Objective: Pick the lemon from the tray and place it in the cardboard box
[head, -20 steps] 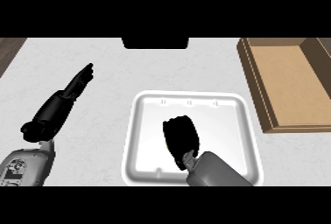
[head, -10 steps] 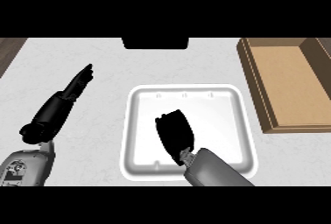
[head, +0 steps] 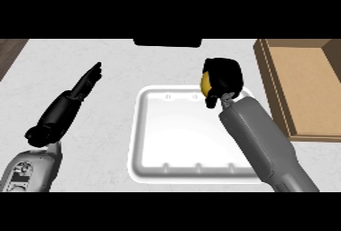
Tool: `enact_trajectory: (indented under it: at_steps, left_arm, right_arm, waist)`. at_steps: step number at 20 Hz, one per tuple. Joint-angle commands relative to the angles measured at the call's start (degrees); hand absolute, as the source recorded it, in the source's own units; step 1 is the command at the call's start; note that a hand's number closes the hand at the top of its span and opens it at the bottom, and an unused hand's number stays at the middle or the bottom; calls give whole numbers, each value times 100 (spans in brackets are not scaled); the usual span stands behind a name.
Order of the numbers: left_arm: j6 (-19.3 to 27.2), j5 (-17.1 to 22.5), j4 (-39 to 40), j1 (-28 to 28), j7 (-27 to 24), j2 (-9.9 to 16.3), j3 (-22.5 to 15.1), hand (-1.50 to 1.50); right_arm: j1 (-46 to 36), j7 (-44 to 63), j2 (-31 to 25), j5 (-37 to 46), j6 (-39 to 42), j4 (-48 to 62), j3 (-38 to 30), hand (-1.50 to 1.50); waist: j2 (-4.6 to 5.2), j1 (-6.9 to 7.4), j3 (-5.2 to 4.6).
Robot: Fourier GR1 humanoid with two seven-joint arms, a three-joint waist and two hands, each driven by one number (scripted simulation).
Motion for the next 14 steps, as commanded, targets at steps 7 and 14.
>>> enact_trajectory:
  at_steps: [7,14]
  left_arm:
    - [121,-260,129,-53,-63,-167,-223,0]
    - [-148,18,86,-110,14,80,46,0]
  right_arm:
    - [-2349,140,-792,285,-836,2210,-1182,150]
    - [-2685,1560,-1143,587,-2398,2594,-1828,150]
  waist:
    - [-16,179,-13]
    - [-18,117,-11]
